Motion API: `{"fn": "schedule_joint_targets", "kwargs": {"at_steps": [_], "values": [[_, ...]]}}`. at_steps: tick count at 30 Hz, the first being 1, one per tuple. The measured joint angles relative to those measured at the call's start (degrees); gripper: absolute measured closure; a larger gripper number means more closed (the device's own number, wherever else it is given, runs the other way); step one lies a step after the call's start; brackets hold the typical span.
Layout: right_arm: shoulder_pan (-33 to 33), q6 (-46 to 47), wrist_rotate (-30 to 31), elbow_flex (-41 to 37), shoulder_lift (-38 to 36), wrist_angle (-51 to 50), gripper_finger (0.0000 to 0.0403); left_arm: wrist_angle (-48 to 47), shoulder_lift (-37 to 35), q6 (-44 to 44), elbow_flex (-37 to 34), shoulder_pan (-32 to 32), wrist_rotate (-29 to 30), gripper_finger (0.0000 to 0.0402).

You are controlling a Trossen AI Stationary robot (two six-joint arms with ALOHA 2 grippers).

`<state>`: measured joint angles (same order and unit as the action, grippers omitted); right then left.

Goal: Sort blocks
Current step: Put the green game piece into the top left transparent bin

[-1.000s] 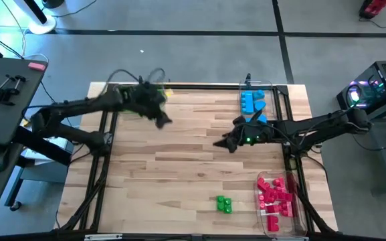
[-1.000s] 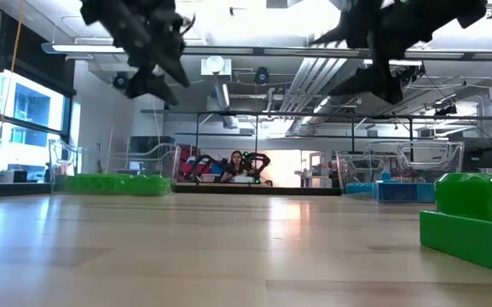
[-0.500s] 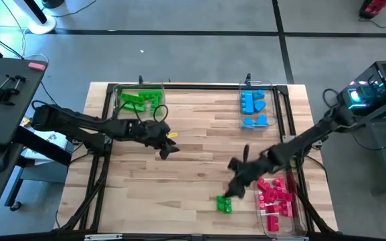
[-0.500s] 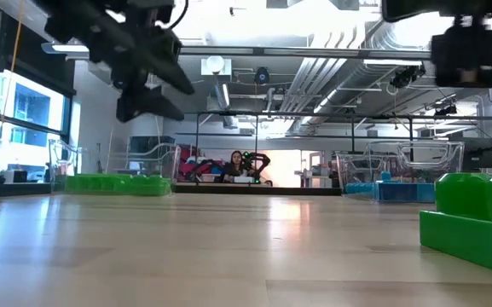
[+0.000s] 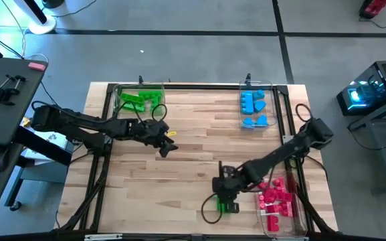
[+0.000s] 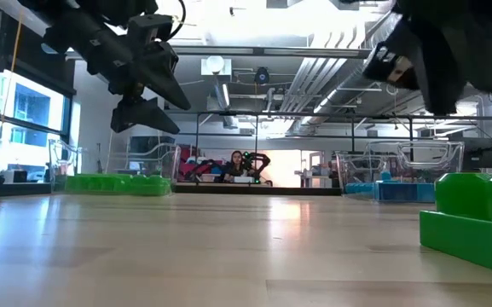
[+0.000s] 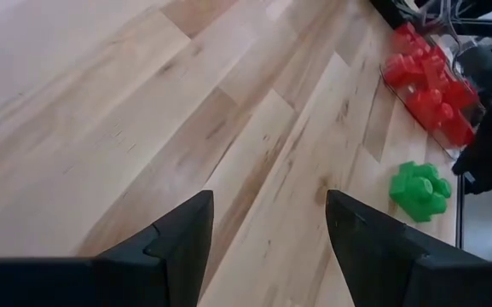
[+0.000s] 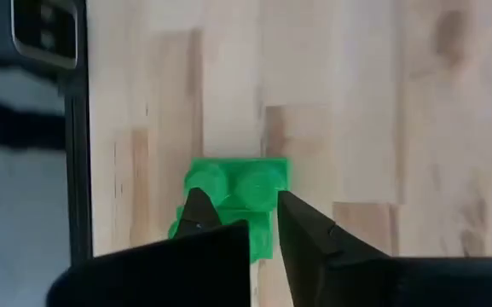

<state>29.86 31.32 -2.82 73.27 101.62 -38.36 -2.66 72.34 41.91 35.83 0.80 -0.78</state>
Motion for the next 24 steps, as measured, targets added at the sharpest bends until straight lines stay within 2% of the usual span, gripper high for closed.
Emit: {"fn": "schedule_joint_targets", "kwargs": {"at_steps": [5,24], "values": [[0.0,-4.3,-4.4,0.6,3.5,1.4,0.0398,0.0,0.0,0.0,0.0,-0.1,0.0,0.0190],[0.0,-12.3,-4.6,0.6,7.1,2.7,0.0403,-0.6,0.0,0.0,0.0,-0.1,-0.1,0.0190]]}}
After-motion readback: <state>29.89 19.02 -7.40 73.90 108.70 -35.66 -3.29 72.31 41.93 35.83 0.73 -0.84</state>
